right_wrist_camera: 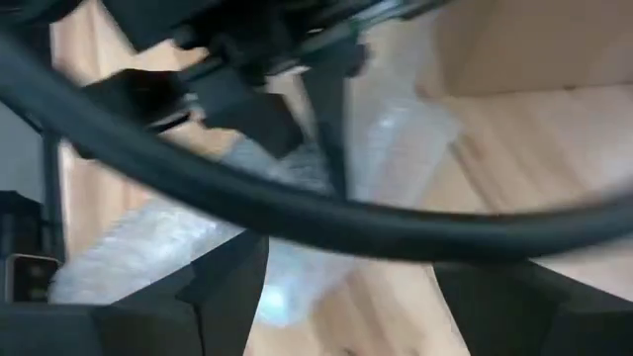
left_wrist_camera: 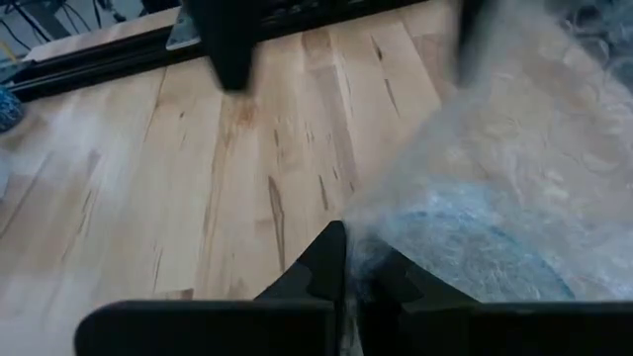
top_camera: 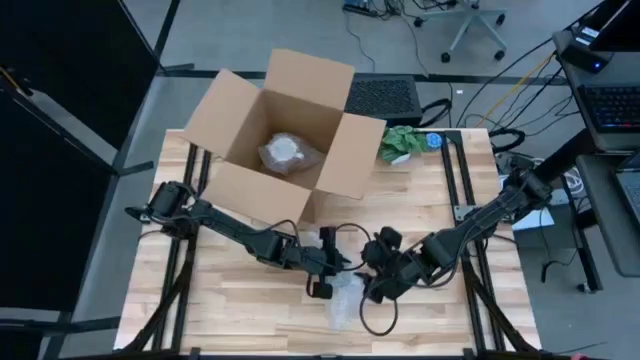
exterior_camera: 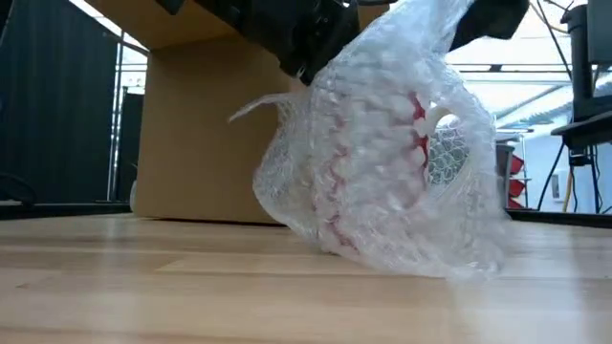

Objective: Wrap mug
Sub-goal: Wrap the red mug with bubble wrap

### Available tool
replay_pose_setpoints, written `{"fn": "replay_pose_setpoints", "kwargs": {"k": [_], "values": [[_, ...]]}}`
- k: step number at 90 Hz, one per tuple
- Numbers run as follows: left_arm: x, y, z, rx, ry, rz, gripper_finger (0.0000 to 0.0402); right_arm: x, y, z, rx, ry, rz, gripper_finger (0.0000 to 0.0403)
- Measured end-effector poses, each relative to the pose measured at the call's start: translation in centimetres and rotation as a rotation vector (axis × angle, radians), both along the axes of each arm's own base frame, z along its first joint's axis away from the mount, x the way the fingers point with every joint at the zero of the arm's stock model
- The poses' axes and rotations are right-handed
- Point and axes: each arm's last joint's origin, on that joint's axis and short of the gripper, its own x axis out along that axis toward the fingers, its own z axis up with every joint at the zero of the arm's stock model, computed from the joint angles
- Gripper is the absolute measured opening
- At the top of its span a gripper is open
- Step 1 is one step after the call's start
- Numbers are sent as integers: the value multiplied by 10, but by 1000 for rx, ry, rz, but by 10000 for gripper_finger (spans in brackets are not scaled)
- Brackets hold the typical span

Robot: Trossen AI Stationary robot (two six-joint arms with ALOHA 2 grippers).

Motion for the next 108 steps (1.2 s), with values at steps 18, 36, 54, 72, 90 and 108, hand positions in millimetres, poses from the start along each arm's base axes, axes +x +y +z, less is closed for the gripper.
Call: {"fn": "replay_pose_setpoints", "kwargs": {"k": [18, 36, 54, 72, 90, 108], "values": [[0, 0, 1, 0, -1, 0, 0, 16, -1, -28, -14, 49, -52, 265], [-3, -2, 3, 3, 7, -8, 0, 33, -12, -52, -41, 110, -106, 265], [-10, -8, 13, 25, 60, -30, 0, 42, -13, -69, -20, 151, -107, 265], [-26, -13, 29, 58, 157, -52, 0, 45, -14, -70, -19, 147, -104, 265], [-51, -7, 52, 80, 238, -47, 0, 47, -16, -69, -11, 133, -103, 265], [-82, -7, 79, 21, 265, -20, 0, 51, -20, -70, 7, 128, -103, 265]]}}
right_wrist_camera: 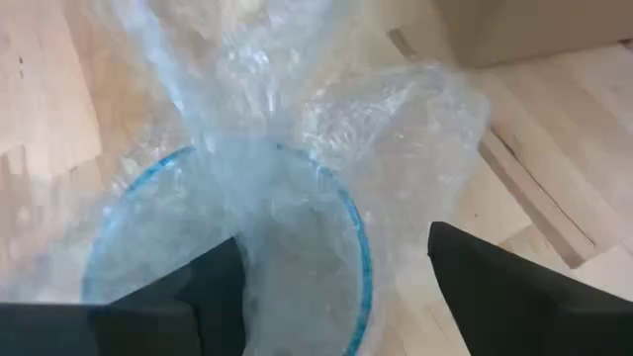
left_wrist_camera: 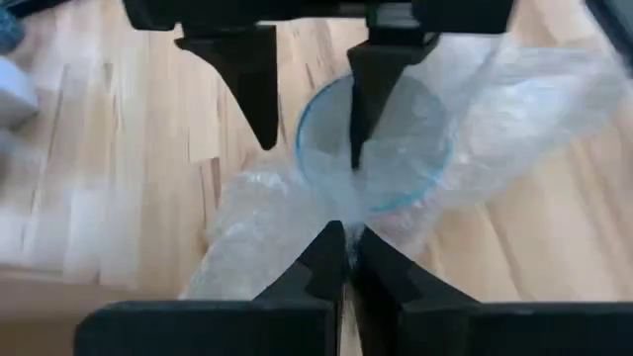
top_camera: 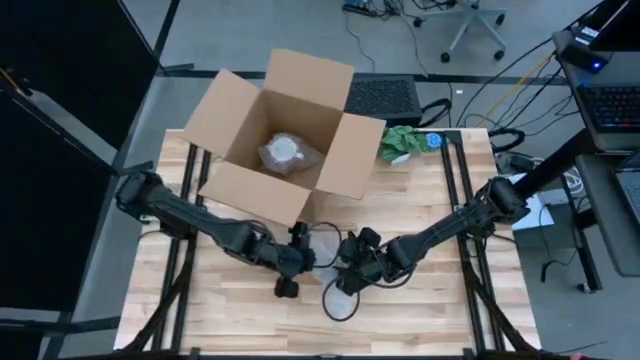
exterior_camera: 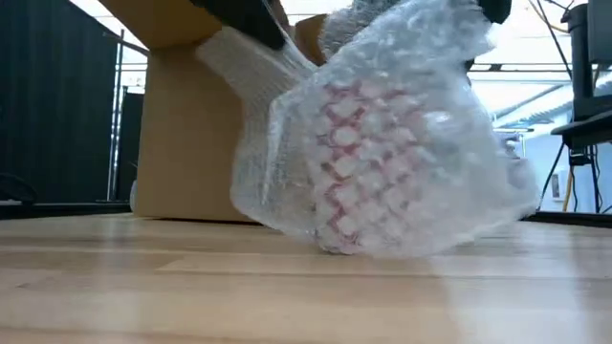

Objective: Wrap mug
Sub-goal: Wrap the red mug with bubble wrap

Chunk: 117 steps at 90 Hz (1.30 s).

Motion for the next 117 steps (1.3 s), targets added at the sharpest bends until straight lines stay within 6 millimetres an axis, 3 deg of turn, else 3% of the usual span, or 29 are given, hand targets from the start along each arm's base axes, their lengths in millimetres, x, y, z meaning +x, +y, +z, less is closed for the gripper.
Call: {"fn": "replay_pose_setpoints", "kwargs": {"k": [11, 21, 29, 40, 49, 61, 78, 98, 117], "values": [[-12, -13, -8, -52, -5, -29, 0, -4, -2, -6, 7, 67, 25, 265], [-20, -23, -43, -64, 48, -38, 0, -4, -2, -6, 8, 68, 30, 265], [-22, -28, -64, -86, -46, -28, 0, -3, -2, -6, 10, 66, 39, 265], [-21, -26, -71, -64, -209, 19, 0, -3, -1, -5, 4, 63, 46, 265], [-9, -14, -64, -23, -371, 53, 0, -2, -1, -5, -6, 58, 63, 265], [9, 0, -55, -165, -474, -79, 0, 1, -4, -4, -5, 43, 63, 265], [26, 16, -78, -143, -434, -73, 0, 4, -7, -3, 2, 31, 69, 265], [39, 19, -106, -233, -384, -74, 0, 6, -10, -2, 6, 34, 81, 265], [43, 19, -120, -247, -349, -48, 0, 10, -12, 15, 26, 78, 132, 265]]}}
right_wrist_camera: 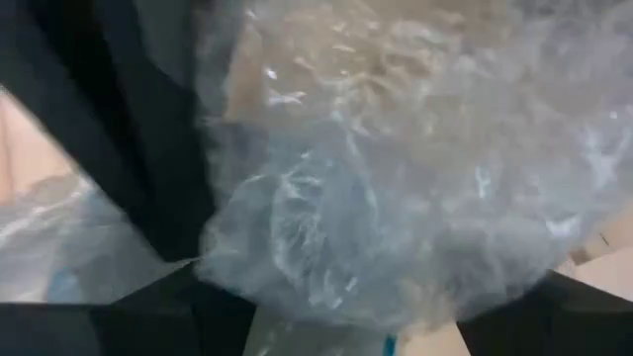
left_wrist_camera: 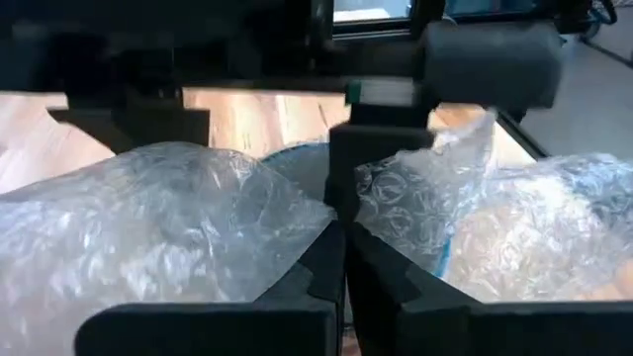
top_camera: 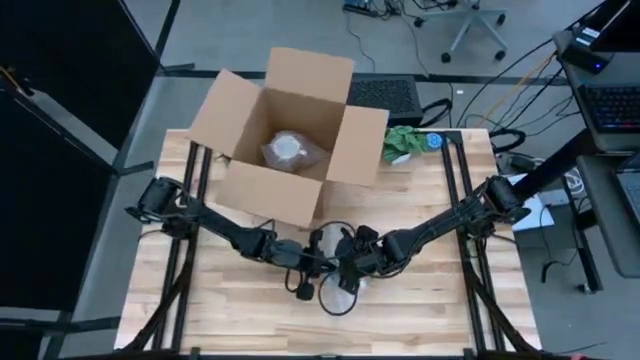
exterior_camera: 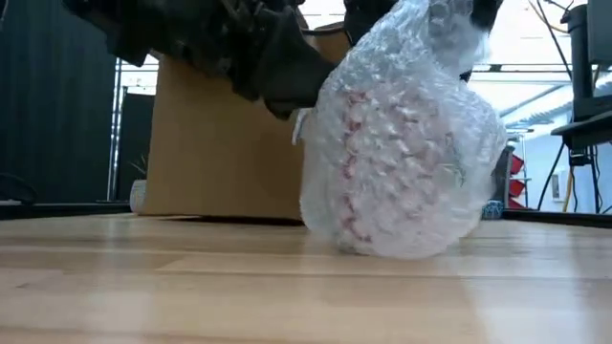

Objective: Wrap mug
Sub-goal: Wrap the red mug with bubble wrap

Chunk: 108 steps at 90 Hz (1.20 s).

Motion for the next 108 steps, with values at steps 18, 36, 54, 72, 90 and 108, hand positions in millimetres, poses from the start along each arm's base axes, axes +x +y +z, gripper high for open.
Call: {"fn": "replay_pose_setpoints", "kwargs": {"k": [18, 36, 54, 72, 90, 108], "values": [[0, 0, 0, 0, -5, 2, 0, 1, 1, 36, -22, 72, 23, 265], [0, 0, 0, 2, -2, 3, 0, -6, 12, 67, -44, 105, 54, 265], [0, 0, -1, 1, -1, 2, 0, -26, 20, 82, -103, 197, -16, 265], [0, 0, 0, 0, -5, 2, 0, -17, 40, 101, -23, -48, 115, 249], [3, -1, 3, -3, -13, 1, 0, -8, 49, 90, 3, -43, 190, 112], [3, -1, 3, -4, -12, 0, 0, -3, 47, 57, -27, 20, 177, 10]]}}
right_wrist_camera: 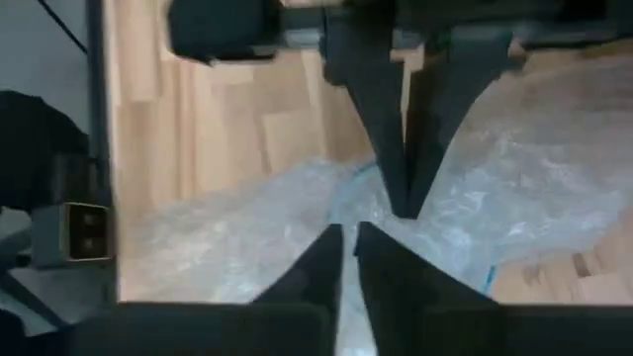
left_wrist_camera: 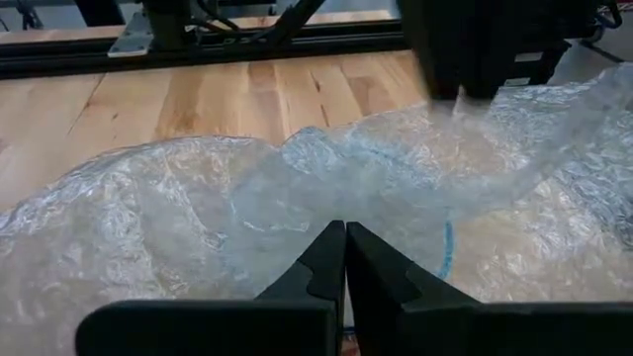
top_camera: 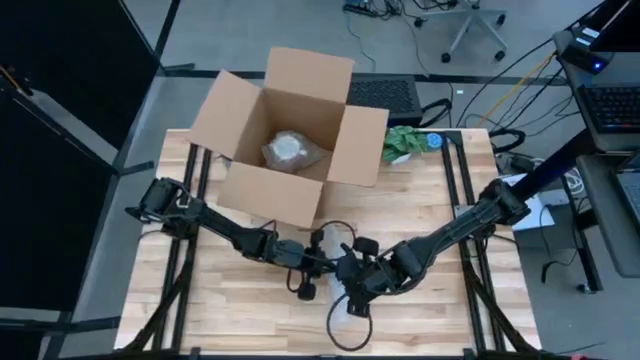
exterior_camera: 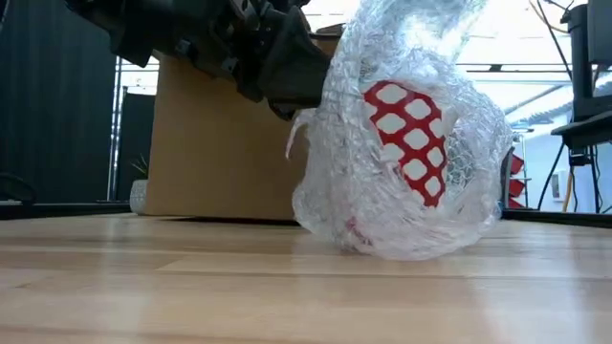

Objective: Wrap mug
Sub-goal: Wrap the red mug with bubble wrap

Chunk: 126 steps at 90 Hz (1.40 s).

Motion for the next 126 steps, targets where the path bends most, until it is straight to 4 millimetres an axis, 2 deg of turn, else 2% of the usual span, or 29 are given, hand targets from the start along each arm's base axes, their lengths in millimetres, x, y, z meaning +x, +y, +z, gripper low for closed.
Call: {"fn": "replay_pose_setpoints", "kwargs": {"k": [10, 23, 41, 53, 66, 82, 103, 114, 126], "values": [[0, 0, 0, 0, 0, -1, 0, -1, -11, -22, -17, 64, -54, 15], [0, 0, 0, -2, -1, -3, 0, 2, -28, -50, 0, 56, -119, 3], [0, 0, 0, -2, -1, -2, 0, 9, -46, -74, 150, -7, -111, 0], [0, 0, 0, -1, 0, -3, 0, 10, -51, -79, 187, 0, -106, 0], [0, 0, 0, -3, -2, -3, 0, 6, -50, -58, 201, 29, -76, 0], [0, 0, 0, -2, 0, -4, 0, -6, -49, -9, 193, 43, -59, 0], [0, 0, 0, -8, 1, -10, 0, -31, -43, 36, 254, 30, -92, 3], [0, 0, 0, -25, 5, -7, 0, -50, -46, 37, 221, 135, -189, 35], [0, 0, 0, -30, 6, -10, 0, -52, -48, 28, 158, 133, -301, 101]]}}
